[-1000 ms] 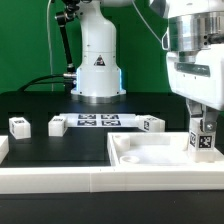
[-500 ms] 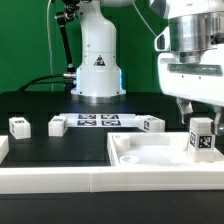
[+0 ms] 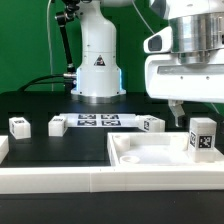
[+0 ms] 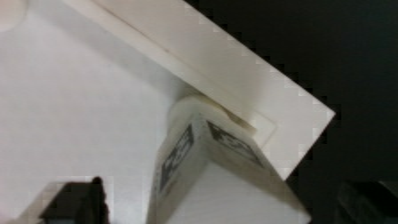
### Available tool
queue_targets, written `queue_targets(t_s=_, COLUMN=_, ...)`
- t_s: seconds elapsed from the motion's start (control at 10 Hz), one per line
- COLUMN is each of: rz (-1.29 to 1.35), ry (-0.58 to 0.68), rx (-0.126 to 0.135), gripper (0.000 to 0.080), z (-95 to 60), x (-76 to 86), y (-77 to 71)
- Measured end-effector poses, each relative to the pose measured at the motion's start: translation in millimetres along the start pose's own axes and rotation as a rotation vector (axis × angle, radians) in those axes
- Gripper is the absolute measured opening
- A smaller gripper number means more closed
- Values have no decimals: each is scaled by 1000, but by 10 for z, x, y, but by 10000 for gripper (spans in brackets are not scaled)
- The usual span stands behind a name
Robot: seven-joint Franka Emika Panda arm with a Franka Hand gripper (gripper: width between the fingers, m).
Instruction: Assemble square table
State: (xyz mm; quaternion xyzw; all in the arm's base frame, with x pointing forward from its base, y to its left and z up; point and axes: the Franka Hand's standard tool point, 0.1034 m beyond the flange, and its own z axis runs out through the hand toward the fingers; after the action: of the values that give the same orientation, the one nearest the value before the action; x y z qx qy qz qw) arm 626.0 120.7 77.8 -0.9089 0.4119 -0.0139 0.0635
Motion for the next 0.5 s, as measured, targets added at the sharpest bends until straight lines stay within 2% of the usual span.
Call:
queue_targets(t_s=0.2, rz=-135, ry=-3, rx=-9, gripper=649, z=-18, x=-16, y=-27)
queue_targets(t_s=0.5, rz=-326, ry=15, rx=1, gripper=649, z=-12, x=31, y=-14)
